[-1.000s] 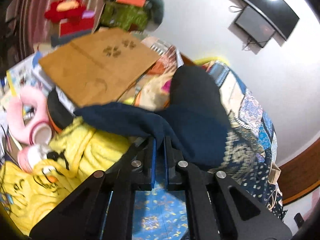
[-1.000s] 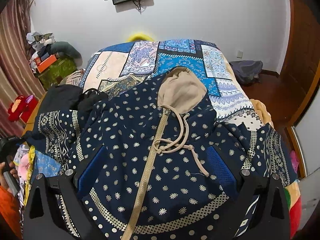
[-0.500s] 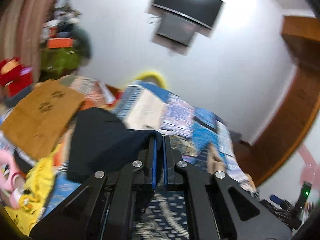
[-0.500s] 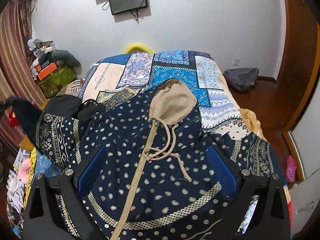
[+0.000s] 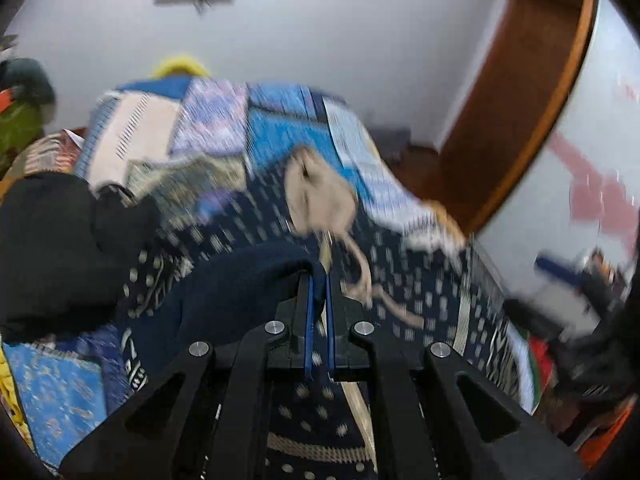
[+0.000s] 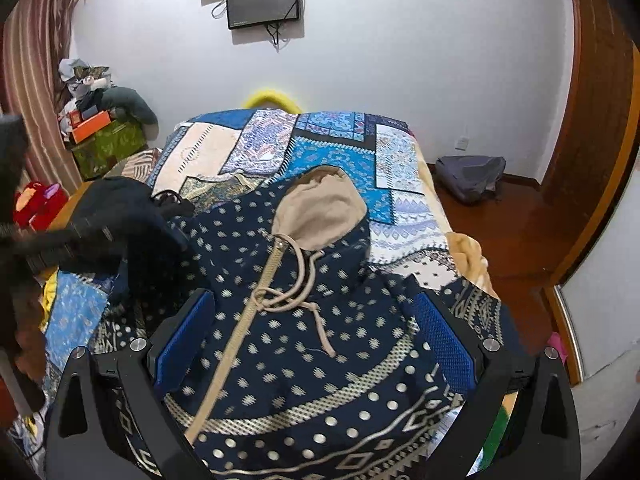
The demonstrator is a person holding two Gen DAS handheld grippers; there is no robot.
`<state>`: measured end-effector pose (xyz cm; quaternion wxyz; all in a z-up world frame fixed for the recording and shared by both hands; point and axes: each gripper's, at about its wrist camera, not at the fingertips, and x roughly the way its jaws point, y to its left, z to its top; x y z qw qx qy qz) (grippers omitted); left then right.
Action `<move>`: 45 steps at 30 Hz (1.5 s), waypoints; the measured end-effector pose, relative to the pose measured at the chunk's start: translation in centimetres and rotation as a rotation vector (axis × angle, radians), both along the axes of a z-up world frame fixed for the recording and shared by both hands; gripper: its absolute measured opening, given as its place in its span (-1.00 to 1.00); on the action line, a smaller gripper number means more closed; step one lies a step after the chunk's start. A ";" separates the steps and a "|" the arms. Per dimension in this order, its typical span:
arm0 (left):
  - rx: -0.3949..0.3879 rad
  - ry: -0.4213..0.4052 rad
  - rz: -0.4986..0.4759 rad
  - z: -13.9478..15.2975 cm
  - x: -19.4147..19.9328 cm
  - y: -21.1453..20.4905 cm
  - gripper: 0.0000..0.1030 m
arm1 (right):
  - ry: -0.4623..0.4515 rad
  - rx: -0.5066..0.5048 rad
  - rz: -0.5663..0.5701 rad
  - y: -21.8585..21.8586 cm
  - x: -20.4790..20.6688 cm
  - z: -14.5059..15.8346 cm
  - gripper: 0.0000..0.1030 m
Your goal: Fold large clothes
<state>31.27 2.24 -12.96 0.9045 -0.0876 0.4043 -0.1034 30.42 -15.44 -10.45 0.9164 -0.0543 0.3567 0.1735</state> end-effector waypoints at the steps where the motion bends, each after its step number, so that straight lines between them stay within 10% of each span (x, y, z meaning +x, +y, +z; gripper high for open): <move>1: 0.013 0.025 -0.021 -1.1 0.0 -0.7 -0.92 | 0.004 -0.008 -0.004 -0.2 0.1 -0.2 0.93; 15: 0.114 0.150 -0.103 -6.1 -1.4 -2.4 -0.73 | 0.039 -0.063 0.026 0.0 -0.4 -1.5 0.93; 23: 0.143 0.031 0.049 -1.5 -4.1 3.9 -0.02 | 0.011 -0.061 0.107 2.8 -0.7 -0.3 0.93; 32: 0.189 0.002 0.233 0.9 -6.6 13.3 0.09 | 0.021 -0.107 0.281 9.6 -1.0 -0.6 0.93; 45: 0.161 0.130 0.345 -4.5 -9.4 19.8 0.09 | 0.241 -0.220 0.493 20.7 -0.3 -7.8 0.76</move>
